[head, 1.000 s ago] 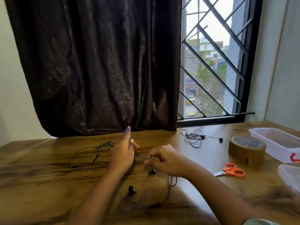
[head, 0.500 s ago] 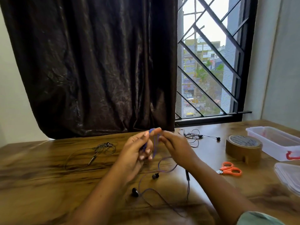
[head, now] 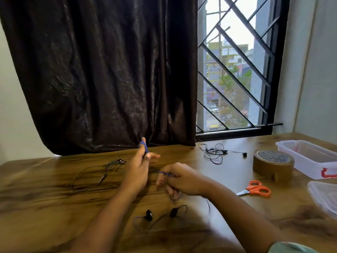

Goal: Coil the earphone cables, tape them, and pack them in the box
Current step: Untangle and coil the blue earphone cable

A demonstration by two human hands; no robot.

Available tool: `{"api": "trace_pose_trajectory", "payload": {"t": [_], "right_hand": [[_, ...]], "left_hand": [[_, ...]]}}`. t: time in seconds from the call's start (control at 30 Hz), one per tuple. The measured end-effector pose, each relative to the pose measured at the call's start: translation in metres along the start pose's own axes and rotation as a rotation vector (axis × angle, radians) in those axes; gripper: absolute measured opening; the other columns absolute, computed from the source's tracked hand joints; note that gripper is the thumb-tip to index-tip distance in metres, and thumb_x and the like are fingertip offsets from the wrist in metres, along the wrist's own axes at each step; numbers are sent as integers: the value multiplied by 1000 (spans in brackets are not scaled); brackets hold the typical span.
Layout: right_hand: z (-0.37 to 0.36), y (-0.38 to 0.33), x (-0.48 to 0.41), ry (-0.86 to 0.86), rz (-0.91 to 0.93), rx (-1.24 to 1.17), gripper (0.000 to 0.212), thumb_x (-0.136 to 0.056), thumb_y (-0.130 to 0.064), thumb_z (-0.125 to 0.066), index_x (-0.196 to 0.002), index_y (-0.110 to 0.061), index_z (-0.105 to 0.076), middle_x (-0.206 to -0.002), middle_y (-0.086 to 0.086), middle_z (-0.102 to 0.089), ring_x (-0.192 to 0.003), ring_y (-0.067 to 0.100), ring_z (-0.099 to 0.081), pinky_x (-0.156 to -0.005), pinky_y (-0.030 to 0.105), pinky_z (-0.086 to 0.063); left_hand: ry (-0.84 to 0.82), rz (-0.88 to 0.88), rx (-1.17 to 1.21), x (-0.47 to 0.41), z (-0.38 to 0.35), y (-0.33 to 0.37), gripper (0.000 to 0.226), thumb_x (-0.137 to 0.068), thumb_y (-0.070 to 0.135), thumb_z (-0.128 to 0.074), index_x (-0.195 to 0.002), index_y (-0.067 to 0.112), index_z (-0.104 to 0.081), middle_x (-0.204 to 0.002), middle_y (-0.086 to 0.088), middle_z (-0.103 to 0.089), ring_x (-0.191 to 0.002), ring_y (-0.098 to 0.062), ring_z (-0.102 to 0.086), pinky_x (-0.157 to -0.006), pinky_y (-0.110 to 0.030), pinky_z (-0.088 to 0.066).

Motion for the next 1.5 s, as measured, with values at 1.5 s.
{"api": "trace_pose_trajectory", "payload": {"t": [1.5], "right_hand": [[65,-8,18,686,260,93,16,-87,-27,-66,-73,-20,-69,-66,-2,-63,-61,1,-51,-58,16,-39]], "left_hand": [[-519,245,723,23,-33,21,37,-98,20,-31,-104,-2,-60,-41,3,-29,-32,-5,-24,-50,-23,-47]]}}
Point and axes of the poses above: each hand's wrist, its own x-axis away from the middle knuckle, its own z-axis out of the back of the hand, y = z × x, the point moved 5 cm from there along -x, towards the middle knuckle
